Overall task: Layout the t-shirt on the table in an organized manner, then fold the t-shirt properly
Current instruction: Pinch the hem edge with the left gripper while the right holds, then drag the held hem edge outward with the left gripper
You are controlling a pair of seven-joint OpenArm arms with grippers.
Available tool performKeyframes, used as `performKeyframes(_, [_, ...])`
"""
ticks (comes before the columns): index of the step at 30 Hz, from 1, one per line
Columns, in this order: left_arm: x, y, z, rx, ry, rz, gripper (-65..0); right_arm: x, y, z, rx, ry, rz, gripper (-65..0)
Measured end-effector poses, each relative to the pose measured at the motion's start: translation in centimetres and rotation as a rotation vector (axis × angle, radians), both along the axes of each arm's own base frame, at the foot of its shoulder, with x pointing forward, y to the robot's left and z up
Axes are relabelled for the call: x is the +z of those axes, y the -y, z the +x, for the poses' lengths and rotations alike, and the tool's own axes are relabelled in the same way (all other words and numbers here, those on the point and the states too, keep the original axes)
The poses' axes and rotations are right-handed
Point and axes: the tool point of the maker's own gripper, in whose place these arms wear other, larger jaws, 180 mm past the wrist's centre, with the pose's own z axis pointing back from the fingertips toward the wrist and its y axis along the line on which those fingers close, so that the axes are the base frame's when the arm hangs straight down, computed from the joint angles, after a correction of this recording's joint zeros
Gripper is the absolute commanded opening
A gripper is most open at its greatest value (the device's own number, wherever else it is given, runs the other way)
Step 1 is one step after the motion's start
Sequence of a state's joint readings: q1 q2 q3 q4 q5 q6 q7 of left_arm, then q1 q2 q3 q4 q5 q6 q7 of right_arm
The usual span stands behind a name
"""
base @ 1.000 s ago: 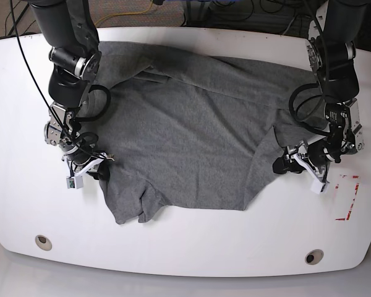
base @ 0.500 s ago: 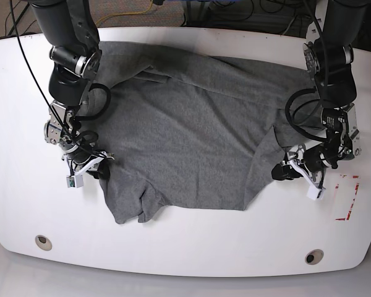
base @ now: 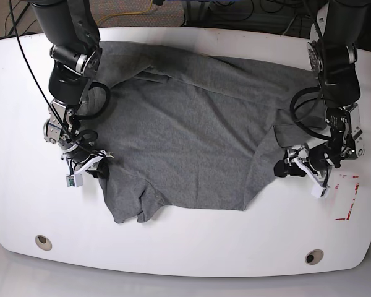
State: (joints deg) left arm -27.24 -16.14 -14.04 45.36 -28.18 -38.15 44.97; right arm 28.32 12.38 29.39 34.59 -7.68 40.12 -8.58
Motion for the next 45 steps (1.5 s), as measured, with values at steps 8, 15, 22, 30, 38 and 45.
performKeyframes(8, [0.1, -0.4, 0.0, 0.005, 0.008, 0.008, -21.1, 0.0, 0.0, -0.1, 0.000, 0.000, -0.001, -56.1])
performKeyframes(15, [-0.1, 1.0, 0.2, -0.005, 0.008, -0.014, -21.1, 0.0, 0.0, -0.1, 0.000, 0.000, -0.001, -56.1])
performKeyframes(22, [-1.5, 3.0, -0.2, -0.015, -0.025, -0.078, -21.1, -0.1, 0.0, -0.1, 0.000, -0.001, -0.002, -56.1])
performKeyframes(30, [-1.6, 3.1, -0.1, -0.008, -0.025, -0.093, -28.7, -0.1, 0.0, -0.1, -0.002, 0.001, 0.000, -56.1])
performKeyframes(38, [-2.2, 3.8, -0.5, -0.015, -0.049, -0.091, -52.8, -0.1, 0.0, -0.1, -0.001, 0.000, 0.000, -56.1])
performKeyframes(45, [-2.5, 3.4, -0.5, 0.017, -0.068, -0.088, -54.7, 0.0, -0.4, 0.0, -0.001, 0.008, 0.009, -56.1])
